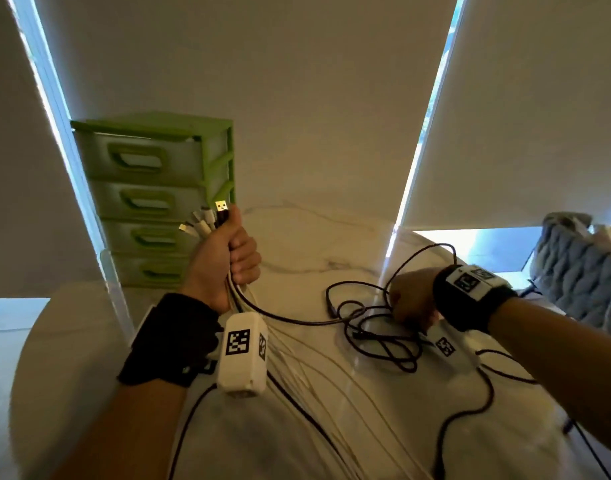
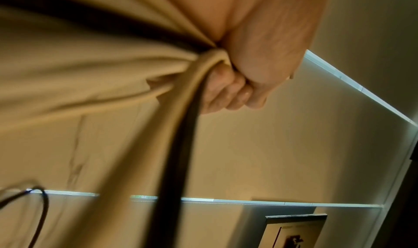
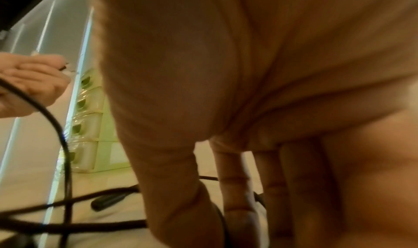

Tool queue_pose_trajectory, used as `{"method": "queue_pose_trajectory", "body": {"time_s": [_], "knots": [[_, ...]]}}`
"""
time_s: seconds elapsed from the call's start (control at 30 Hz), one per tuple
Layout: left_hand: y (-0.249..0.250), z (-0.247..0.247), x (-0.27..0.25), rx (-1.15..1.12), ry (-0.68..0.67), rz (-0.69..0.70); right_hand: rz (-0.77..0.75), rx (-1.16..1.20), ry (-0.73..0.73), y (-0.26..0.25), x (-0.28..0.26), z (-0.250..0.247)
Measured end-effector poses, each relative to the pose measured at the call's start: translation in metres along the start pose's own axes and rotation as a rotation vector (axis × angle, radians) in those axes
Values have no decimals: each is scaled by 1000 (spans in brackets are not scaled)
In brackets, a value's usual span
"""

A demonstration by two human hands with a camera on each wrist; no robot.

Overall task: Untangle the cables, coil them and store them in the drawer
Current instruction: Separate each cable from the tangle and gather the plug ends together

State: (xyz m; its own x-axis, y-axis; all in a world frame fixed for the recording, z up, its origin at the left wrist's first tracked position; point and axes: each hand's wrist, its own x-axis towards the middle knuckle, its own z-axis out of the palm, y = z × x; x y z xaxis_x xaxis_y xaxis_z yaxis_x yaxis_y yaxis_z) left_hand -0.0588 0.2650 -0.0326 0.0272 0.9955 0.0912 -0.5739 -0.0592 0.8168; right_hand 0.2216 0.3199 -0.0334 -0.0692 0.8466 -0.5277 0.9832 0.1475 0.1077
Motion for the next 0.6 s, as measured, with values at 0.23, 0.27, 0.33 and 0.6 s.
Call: {"method": "queue_pose_trajectory", "body": {"time_s": [0.23, 0.27, 0.33, 0.6], "knots": [[4, -5, -4, -14, -60, 8, -141, 196, 509, -61, 33, -48], [4, -5, -4, -14, -55, 13, -175, 264, 652, -66, 31, -58], [2, -6, -3, -17, -31, 34, -311, 321, 691, -74, 17, -73], [2, -5, -2, -119, -27, 124, -587, -55, 303, -96, -22, -25]]}}
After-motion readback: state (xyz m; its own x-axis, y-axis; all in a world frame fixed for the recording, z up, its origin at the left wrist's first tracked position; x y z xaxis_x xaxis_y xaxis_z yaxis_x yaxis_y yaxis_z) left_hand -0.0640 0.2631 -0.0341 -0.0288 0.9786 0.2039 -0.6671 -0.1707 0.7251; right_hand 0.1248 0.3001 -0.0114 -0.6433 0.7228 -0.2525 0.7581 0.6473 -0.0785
